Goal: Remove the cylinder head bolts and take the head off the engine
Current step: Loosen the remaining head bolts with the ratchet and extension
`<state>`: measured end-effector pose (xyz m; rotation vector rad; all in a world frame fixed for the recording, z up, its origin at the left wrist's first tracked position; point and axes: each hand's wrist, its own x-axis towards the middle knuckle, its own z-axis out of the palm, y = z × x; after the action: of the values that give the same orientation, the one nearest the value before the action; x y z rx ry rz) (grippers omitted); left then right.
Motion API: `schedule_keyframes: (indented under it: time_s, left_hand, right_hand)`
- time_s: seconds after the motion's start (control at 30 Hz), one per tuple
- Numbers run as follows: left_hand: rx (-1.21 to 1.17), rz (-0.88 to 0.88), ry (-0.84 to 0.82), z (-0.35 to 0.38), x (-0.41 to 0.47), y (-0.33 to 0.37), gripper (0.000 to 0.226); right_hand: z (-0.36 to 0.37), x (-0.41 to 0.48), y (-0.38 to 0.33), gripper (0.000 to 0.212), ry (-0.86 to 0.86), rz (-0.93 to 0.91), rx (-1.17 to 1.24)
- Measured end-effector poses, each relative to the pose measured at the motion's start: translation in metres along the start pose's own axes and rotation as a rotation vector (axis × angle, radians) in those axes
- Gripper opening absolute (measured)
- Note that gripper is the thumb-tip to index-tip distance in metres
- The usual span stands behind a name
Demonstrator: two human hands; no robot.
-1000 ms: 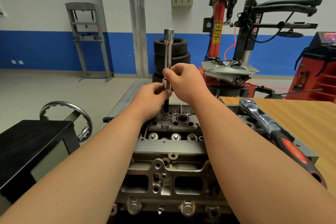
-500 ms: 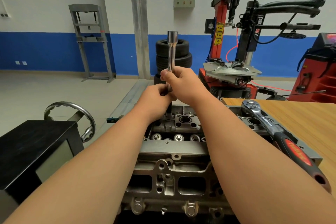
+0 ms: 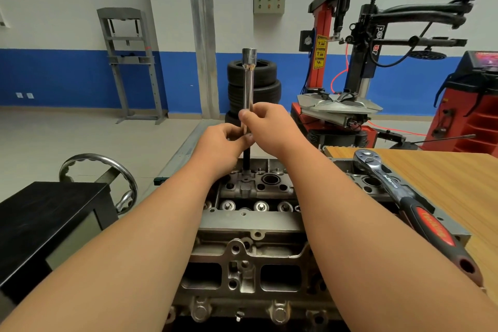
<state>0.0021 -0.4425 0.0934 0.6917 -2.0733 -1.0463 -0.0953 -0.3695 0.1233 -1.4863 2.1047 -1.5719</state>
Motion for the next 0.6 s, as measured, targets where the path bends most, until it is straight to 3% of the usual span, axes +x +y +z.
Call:
schedule_keyframes:
  time_s: [0.2, 0.37, 0.47, 0.6]
  left_hand:
    - [0.0, -0.066, 0.075, 0.0049, 0.0034, -0.0003, 0.019]
    - [0.052, -0.031, -0.09, 0.0045, -0.0017, -0.0024, 0.009]
    - [0.071, -0.039, -0.015, 0.0033, -0.0008, 0.0006, 0.011]
    - [0.113, -0.024, 0.02, 0.0049, 0.0007, 0.0044, 0.009]
  right_hand:
    - [0.0014, 0.0027, 0.003, 0.029, 0.094, 0.018, -0.07]
    - [-0.0033, 0.0017, 0.0034, 0.035, -0.004, 0.0, 0.014]
    - [0.0002, 0.0014, 0.0031, 0.027, -0.012, -0.007, 0.005]
    - [0.0047, 0.0006, 0.0017, 0.035, 0.05, -0.01, -0.138]
